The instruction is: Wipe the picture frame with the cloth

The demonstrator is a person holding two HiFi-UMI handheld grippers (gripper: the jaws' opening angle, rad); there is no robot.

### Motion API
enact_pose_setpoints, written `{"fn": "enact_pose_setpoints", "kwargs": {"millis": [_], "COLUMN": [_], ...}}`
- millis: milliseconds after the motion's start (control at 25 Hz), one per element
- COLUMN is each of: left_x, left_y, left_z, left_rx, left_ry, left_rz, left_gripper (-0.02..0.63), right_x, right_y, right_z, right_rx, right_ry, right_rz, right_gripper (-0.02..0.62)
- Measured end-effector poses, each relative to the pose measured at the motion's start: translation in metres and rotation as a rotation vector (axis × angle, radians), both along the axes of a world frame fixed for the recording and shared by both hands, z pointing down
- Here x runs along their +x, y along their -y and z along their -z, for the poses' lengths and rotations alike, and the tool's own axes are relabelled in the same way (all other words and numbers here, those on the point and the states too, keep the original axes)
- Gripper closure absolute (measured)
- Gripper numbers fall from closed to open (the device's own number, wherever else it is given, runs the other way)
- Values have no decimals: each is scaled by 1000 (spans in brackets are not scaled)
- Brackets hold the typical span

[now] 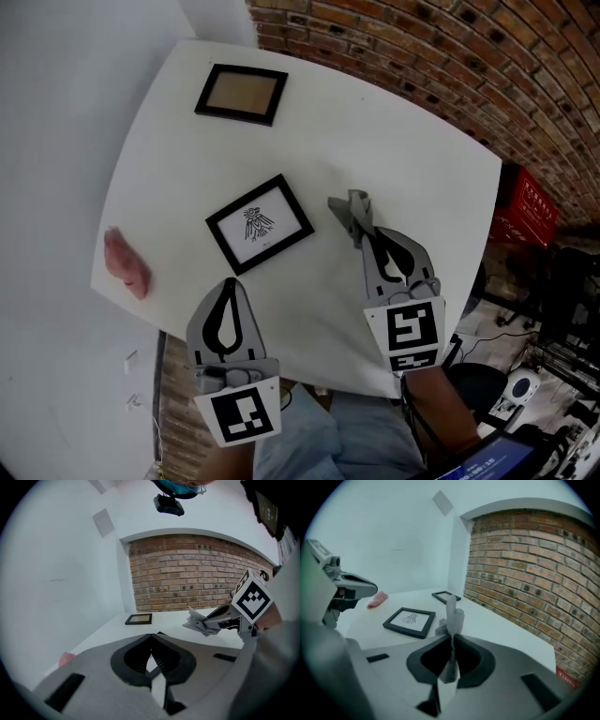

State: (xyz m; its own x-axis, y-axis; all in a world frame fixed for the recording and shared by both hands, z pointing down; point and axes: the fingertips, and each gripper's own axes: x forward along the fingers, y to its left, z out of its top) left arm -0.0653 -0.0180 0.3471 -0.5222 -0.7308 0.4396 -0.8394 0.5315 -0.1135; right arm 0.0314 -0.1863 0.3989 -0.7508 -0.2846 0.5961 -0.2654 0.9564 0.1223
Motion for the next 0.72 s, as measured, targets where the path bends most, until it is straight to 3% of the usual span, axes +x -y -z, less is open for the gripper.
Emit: {"fn": "enact_pose_setpoints", "kwargs": {"millis": [160, 520, 720], "left_x": [19, 67, 93], "left_y": [8, 7, -3], "left_z": [41, 153, 188], "left_rx": [53, 199, 239], "left_ry": [48, 218, 285], "left_rz": [-17, -33, -42], "left_gripper": [597, 597, 597], "right_x": [24, 87, 116], "right_y": [1, -10, -27], "right_z": [48, 162, 202], "right_rx": [-9, 100, 137], "right_ry": [112, 336, 433], "right_rz": [-34, -65, -54], "right_gripper": [569, 569, 569]}}
